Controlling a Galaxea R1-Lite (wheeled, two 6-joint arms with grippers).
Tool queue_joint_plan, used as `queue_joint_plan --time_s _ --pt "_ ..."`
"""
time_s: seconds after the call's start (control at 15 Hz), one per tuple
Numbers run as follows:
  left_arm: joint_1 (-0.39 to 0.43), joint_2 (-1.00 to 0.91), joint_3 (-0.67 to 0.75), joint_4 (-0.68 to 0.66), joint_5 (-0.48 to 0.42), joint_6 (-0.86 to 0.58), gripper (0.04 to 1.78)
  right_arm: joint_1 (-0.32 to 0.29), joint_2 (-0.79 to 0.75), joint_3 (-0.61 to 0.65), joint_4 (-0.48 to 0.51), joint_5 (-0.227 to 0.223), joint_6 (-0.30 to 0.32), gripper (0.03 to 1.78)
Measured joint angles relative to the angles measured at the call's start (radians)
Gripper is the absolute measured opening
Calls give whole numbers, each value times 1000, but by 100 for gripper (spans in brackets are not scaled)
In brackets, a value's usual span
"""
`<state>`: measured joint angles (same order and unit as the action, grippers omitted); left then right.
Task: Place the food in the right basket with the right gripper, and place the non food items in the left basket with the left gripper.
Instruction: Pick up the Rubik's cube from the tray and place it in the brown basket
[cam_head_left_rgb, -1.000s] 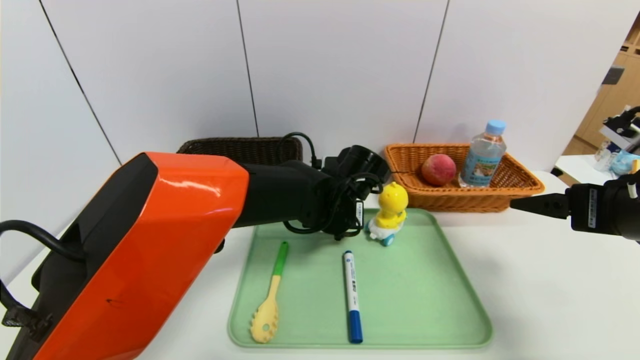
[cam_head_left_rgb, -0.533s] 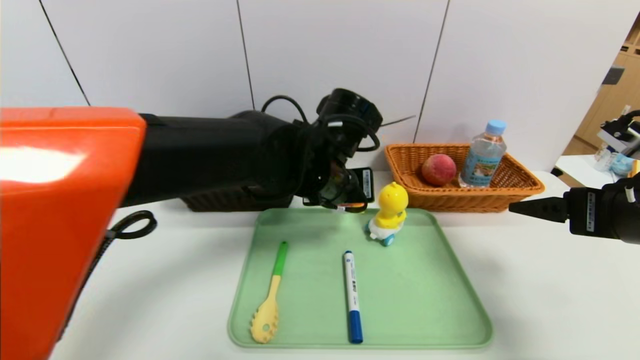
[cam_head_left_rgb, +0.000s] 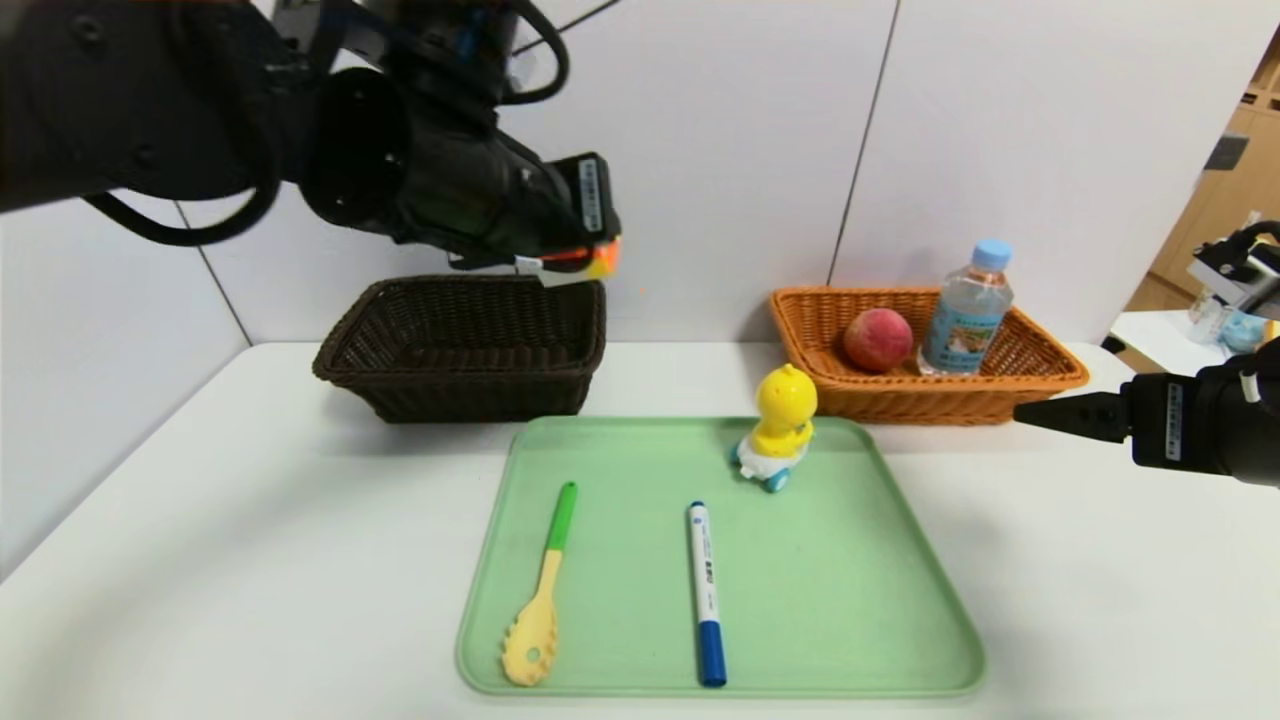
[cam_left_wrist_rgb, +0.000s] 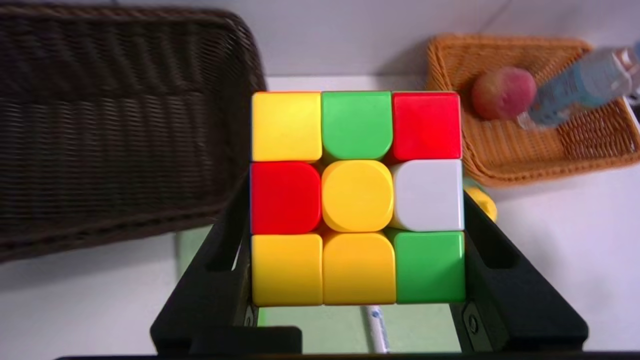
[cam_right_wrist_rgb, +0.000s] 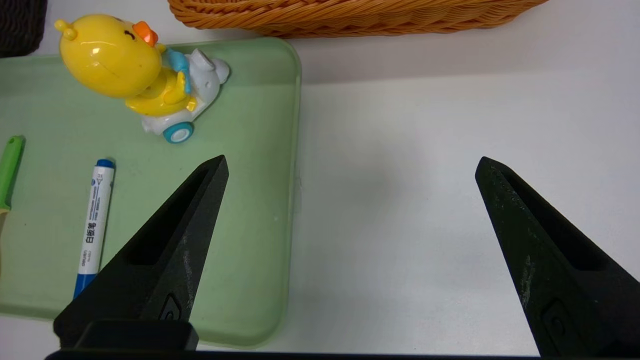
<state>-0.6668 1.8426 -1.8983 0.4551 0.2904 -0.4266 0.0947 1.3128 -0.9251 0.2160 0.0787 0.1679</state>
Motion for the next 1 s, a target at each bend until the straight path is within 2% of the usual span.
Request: queue_joint_plan --time_s 0.27,0.47,0.73,1.0 --pt "199 -25 0 0 -67 9 100 1 10 0 -8 0 0 171" --pt "337 27 8 -7 -119 7 100 3 19 0 -10 -1 0 171" --pt "429 151 27 -81 -125 6 100 6 27 -1 -10 -9 0 171" --pt "461 267 26 -111 -124 8 100 10 33 -1 -10 -23 0 171"
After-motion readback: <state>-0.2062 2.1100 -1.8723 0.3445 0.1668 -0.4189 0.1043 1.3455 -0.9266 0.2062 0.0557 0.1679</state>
